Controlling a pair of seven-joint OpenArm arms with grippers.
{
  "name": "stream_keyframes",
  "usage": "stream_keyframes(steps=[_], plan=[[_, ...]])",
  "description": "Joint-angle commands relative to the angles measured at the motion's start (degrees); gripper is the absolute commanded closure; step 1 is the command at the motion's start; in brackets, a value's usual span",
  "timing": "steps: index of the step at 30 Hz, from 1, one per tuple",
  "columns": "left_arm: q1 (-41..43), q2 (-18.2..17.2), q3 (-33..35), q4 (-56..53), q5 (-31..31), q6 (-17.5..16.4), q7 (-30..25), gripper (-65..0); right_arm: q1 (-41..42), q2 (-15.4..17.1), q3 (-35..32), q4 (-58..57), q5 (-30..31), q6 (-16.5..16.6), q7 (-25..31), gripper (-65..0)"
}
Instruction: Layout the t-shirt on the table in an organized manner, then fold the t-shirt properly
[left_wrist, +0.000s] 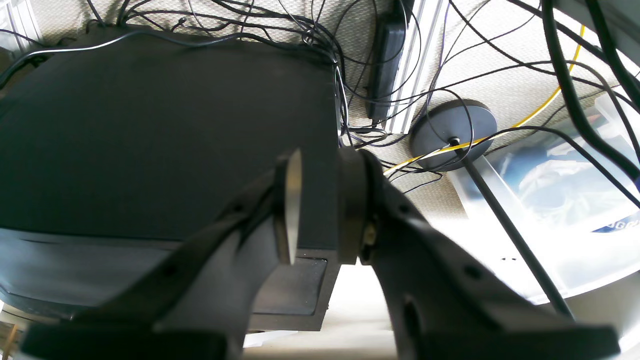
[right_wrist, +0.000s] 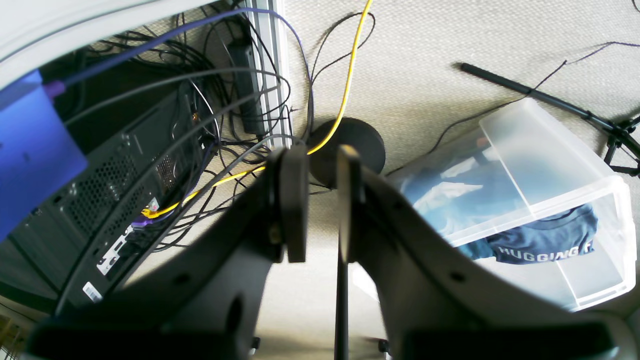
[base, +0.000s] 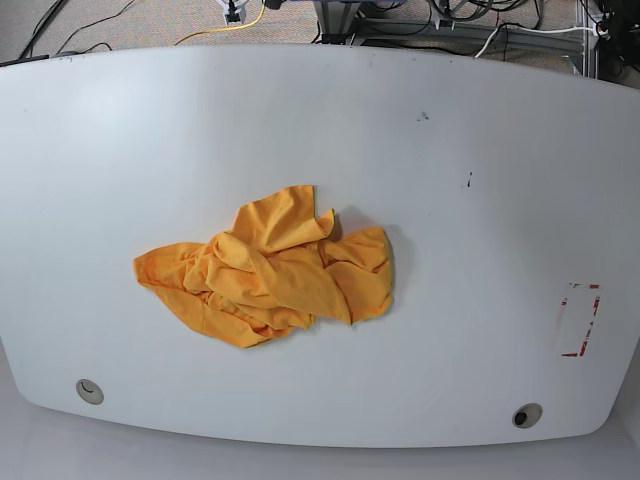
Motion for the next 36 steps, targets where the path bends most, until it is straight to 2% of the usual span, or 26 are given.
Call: stream_keyframes(steps=[1, 21, 36], plan=[[1.04, 0.22, 0.27, 1.01, -0.34, 0.03, 0.95, -11.3, -0.59, 0.38, 0.05, 0.3, -0.1, 0.48, 0.28, -10.6], [1.24, 0.14, 0.28, 1.32, -0.03, 0.29, 0.78, -11.3, -0.16, 2.27, 0.17, 0.25, -0.23, 0.39, 2.35, -10.4], [1.06, 0.11, 0.41, 1.26, 0.0, 0.19, 0.97, -10.9, -0.26, 1.83, 0.18, 0.78, -0.32, 0.27, 2.13, -10.2]])
